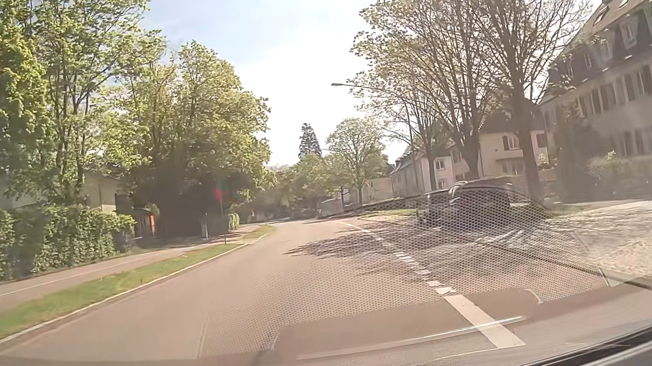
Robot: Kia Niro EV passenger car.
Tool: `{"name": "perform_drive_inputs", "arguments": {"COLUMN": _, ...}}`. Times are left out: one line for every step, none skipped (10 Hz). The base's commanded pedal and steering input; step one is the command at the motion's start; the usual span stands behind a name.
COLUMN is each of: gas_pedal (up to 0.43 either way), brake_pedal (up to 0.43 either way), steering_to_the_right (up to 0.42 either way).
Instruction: Follow the waypoints while adhering to traffic rules and regulations
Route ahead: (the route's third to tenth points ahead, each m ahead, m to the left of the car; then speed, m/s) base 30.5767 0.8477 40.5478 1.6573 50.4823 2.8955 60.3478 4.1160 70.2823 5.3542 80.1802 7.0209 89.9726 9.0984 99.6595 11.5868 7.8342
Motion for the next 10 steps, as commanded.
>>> {"name": "perform_drive_inputs", "arguments": {"gas_pedal": 0.039, "brake_pedal": 0.0, "steering_to_the_right": -0.001}}
{"name": "perform_drive_inputs", "arguments": {"gas_pedal": 0.039, "brake_pedal": 0.0, "steering_to_the_right": -0.001}}
{"name": "perform_drive_inputs", "arguments": {"gas_pedal": 0.039, "brake_pedal": 0.0, "steering_to_the_right": -0.001}}
{"name": "perform_drive_inputs", "arguments": {"gas_pedal": 0.039, "brake_pedal": 0.0, "steering_to_the_right": -0.001}}
{"name": "perform_drive_inputs", "arguments": {"gas_pedal": 0.039, "brake_pedal": 0.0, "steering_to_the_right": -0.001}}
{"name": "perform_drive_inputs", "arguments": {"gas_pedal": 0.039, "brake_pedal": 0.0, "steering_to_the_right": -0.001}}
{"name": "perform_drive_inputs", "arguments": {"gas_pedal": 0.039, "brake_pedal": 0.0, "steering_to_the_right": -0.001}}
{"name": "perform_drive_inputs", "arguments": {"gas_pedal": 0.039, "brake_pedal": 0.0, "steering_to_the_right": -0.001}}
{"name": "perform_drive_inputs", "arguments": {"gas_pedal": 0.039, "brake_pedal": 0.0, "steering_to_the_right": -0.001}}
{"name": "perform_drive_inputs", "arguments": {"gas_pedal": 0.039, "brake_pedal": 0.0, "steering_to_the_right": -0.001}}
